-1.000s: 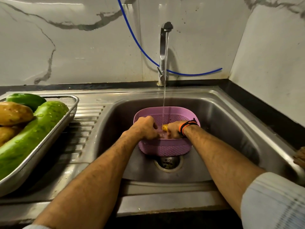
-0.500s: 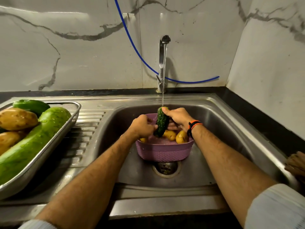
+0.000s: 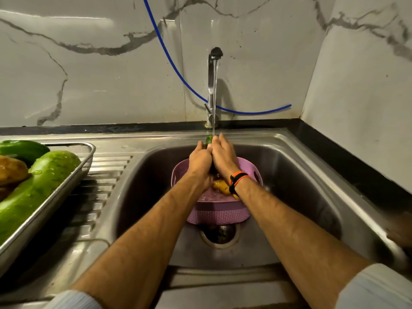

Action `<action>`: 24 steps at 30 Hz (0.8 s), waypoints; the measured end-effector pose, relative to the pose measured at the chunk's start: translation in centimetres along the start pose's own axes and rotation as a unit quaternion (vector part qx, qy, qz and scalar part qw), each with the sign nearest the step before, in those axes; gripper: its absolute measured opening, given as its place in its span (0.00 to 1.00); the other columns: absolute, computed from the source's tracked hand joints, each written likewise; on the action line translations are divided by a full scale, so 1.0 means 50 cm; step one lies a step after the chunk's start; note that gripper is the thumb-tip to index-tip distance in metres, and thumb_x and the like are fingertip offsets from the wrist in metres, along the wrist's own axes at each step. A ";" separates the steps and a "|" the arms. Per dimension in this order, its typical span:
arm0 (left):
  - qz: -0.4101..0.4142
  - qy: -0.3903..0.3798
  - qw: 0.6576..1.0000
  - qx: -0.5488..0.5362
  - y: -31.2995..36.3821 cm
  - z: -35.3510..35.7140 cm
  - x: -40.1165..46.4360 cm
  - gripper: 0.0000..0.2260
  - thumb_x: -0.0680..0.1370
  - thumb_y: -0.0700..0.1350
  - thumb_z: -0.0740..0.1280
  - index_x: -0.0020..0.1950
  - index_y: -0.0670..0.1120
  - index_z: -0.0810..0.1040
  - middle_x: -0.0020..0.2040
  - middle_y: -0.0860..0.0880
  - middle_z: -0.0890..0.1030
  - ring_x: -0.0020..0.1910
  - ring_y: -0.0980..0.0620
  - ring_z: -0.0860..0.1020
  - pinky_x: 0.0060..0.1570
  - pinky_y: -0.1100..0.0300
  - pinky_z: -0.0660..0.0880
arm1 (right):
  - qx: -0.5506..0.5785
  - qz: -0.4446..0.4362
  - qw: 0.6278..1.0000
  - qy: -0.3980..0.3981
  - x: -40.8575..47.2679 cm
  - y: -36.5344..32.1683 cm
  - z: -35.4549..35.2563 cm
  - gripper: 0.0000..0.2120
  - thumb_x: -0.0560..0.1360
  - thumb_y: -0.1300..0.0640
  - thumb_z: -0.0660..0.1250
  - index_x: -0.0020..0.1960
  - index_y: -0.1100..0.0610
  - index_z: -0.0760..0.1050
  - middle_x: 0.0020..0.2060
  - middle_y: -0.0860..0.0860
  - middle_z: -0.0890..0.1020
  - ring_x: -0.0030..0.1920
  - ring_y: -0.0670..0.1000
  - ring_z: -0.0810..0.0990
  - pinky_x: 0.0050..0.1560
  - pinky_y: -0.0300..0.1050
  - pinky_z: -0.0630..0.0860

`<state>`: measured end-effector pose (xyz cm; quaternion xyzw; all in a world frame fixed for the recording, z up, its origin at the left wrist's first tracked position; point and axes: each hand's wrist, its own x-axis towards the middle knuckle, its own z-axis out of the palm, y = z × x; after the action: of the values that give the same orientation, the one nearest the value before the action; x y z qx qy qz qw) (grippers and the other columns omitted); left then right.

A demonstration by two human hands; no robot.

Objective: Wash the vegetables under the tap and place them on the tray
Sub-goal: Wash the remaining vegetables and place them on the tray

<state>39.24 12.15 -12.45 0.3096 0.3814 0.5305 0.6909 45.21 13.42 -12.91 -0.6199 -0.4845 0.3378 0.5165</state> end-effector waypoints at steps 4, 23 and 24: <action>0.000 -0.013 0.999 -0.031 -0.005 -0.011 0.004 0.24 0.83 0.35 0.57 0.79 0.49 0.63 0.68 0.41 0.76 0.66 0.43 0.76 0.68 0.46 0.72 | -0.005 -0.009 1.000 -0.020 0.020 -0.002 -0.006 0.21 0.84 0.54 0.54 0.75 0.56 0.65 0.73 0.55 0.69 0.73 0.55 0.67 0.75 0.50 0.62; 0.021 0.035 0.996 -0.084 0.008 -0.005 -0.010 0.21 0.83 0.34 0.59 0.75 0.47 0.70 0.65 0.41 0.79 0.61 0.45 0.79 0.63 0.49 0.76 | 0.110 -0.010 0.994 -0.004 0.008 -0.005 0.021 0.22 0.81 0.57 0.58 0.75 0.54 0.66 0.73 0.53 0.70 0.72 0.54 0.69 0.74 0.52 0.64; 0.011 0.016 0.997 -0.071 0.009 -0.007 -0.013 0.21 0.83 0.35 0.58 0.75 0.47 0.69 0.66 0.41 0.78 0.61 0.45 0.78 0.62 0.49 0.76 | 0.109 -0.005 0.994 0.003 0.014 -0.007 0.015 0.22 0.82 0.57 0.58 0.75 0.54 0.66 0.73 0.54 0.70 0.71 0.54 0.69 0.73 0.52 0.65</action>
<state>38.61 11.61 -12.13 0.2554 0.3503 0.5683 0.6993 44.62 14.33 -12.68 -0.5586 -0.4464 0.3836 0.5844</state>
